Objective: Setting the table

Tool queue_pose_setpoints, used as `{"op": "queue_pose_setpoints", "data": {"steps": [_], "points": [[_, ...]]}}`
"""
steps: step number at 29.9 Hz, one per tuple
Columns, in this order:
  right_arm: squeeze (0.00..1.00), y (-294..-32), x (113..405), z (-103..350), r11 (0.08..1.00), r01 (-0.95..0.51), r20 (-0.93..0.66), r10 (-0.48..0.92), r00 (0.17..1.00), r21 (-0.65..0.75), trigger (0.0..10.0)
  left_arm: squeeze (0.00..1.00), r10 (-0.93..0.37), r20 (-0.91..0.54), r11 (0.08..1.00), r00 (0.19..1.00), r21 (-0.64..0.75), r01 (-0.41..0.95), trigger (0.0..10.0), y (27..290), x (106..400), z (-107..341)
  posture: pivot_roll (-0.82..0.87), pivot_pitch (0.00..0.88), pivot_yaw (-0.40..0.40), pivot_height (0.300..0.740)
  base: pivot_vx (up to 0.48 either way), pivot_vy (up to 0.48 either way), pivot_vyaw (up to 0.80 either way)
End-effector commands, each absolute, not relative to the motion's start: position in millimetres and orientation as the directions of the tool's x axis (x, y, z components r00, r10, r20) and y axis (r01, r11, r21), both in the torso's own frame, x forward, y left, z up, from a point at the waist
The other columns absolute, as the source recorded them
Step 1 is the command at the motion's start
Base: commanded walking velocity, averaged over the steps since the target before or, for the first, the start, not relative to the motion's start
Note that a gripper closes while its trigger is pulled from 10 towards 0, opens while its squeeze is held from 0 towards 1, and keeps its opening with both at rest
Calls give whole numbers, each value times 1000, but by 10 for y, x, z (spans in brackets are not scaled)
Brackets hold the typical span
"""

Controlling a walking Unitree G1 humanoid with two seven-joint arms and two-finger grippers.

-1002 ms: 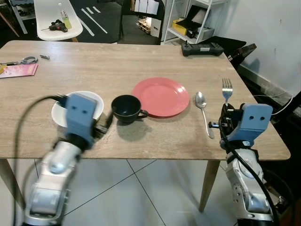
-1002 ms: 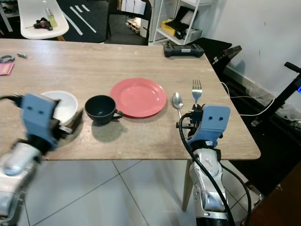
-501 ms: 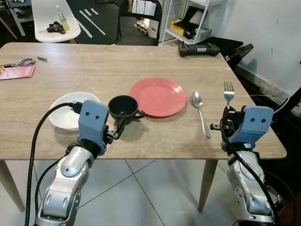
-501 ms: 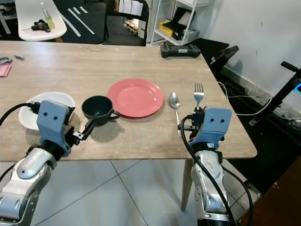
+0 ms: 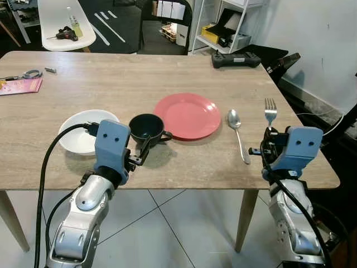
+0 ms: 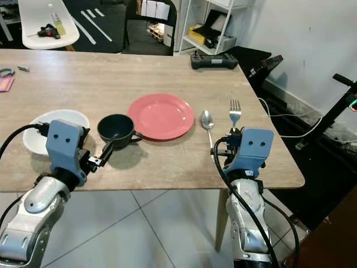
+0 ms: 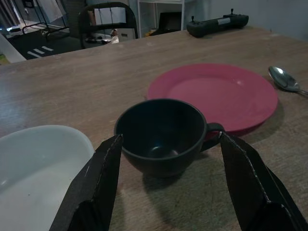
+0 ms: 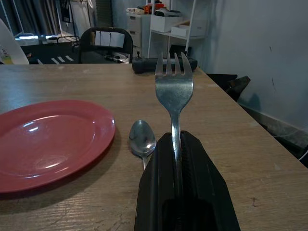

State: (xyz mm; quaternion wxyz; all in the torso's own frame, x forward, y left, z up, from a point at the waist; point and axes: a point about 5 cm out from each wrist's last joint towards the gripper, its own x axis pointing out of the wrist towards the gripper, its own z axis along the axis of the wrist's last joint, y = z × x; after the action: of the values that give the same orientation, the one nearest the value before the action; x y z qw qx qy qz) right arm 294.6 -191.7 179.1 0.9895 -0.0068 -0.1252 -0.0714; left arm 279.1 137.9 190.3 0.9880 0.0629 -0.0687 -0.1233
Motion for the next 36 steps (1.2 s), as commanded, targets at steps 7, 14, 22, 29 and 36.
{"op": "queue_pose_setpoints", "data": {"steps": [7, 14, 22, 29, 36], "points": [[0, -1954, 2918, 1730, 987, 160, 230, -157, 960, 9, 10000, 0, -251, 99, 962, 963, 136, 237, 10000, 1360, 2777, 1835, -21, 50, 38, 740, 0, 0, 0], [0, -1962, 2911, 1719, 987, 163, 227, -160, 961, 7, 10000, 0, -252, 98, 962, 963, 134, 238, 10000, 1356, 2777, 1828, -22, 51, 39, 740, -119, 0, 0], [0, -1960, 2905, 1707, 986, 165, 224, -162, 961, 5, 10000, 0, -252, 97, 962, 963, 133, 238, 10000, 1356, 2775, 1825, -22, 51, 39, 740, -336, 0, 0], [0, -1967, 2908, 1699, 986, 165, 221, -162, 962, 4, 10000, 0, -253, 95, 962, 963, 133, 240, 10000, 1346, 2780, 1821, -23, 51, 39, 740, -328, 0, 0], [0, -1968, 2903, 1696, 986, 166, 220, -163, 962, 3, 10000, 0, -255, 95, 961, 962, 133, 241, 10000, 1344, 2778, 1819, -24, 52, 40, 740, -320, 0, 0]]}}
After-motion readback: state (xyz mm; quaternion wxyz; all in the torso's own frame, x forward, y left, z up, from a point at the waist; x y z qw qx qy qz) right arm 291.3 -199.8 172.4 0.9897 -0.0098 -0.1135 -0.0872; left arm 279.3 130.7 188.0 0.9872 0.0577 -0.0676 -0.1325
